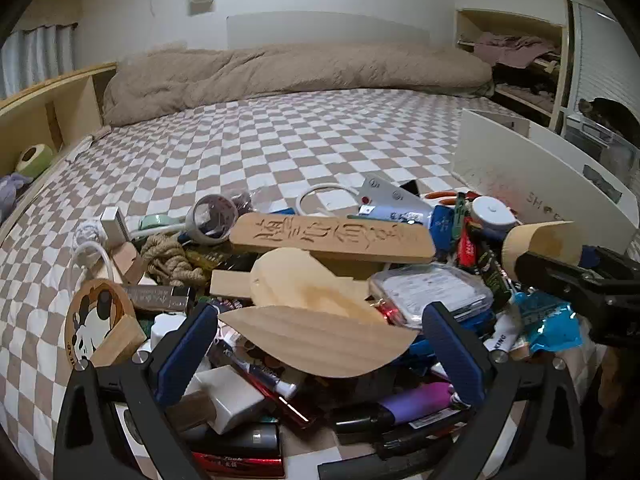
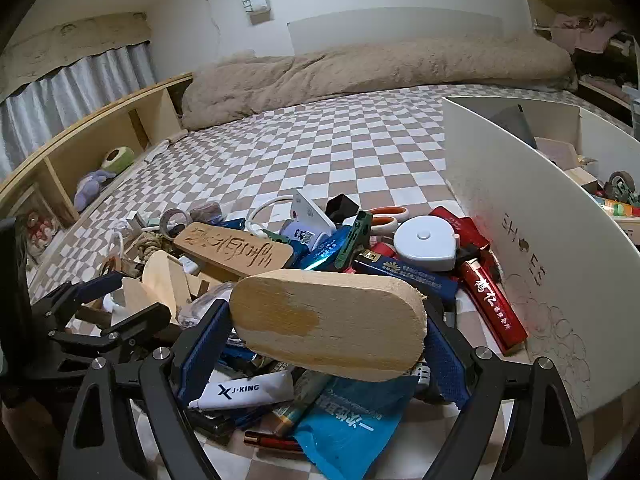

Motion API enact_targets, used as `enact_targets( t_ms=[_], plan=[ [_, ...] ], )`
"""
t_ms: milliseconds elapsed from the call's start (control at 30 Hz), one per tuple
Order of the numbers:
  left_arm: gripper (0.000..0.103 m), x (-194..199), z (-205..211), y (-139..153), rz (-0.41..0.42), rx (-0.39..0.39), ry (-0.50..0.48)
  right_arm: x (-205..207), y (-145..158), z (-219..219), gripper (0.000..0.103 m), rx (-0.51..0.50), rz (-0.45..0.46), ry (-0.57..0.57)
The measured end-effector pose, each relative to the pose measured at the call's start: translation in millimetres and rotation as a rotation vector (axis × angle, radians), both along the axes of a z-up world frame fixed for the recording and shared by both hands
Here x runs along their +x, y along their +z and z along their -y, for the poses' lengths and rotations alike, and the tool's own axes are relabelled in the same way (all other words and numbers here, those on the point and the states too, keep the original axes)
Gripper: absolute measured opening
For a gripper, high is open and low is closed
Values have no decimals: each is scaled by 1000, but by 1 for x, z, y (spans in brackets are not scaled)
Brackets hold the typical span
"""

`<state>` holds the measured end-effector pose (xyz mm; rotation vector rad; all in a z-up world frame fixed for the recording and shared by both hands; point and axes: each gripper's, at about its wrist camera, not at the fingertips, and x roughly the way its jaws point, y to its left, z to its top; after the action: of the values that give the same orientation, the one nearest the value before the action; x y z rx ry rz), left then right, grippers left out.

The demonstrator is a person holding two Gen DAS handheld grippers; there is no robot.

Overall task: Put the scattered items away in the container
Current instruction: 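Lower both tools onto the wooden paddles in the pile, then close the left tool on the pointed wooden paddle while the right tool grasps the oval wooden block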

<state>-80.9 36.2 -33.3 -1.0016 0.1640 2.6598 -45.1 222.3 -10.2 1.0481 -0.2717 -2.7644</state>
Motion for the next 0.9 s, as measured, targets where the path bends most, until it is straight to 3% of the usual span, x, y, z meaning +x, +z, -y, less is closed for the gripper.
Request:
enact_targets(
  t_ms=[167,467,733,900],
  plan=[
    [103,7,-6,5,-39,-15,-36,0,0,-1,90,-5,4,2],
    [103,4,-19,-10,-23,-141,-38,1,-1,-3,90,-16,10,13],
    [103,2,-15,-10,-1,-104,-35,1,-2,-1,90,-15,16,30],
    [103,3,-10,-5,17,-37,-56,0,-3,0,90,-14,22,32]
  ],
)
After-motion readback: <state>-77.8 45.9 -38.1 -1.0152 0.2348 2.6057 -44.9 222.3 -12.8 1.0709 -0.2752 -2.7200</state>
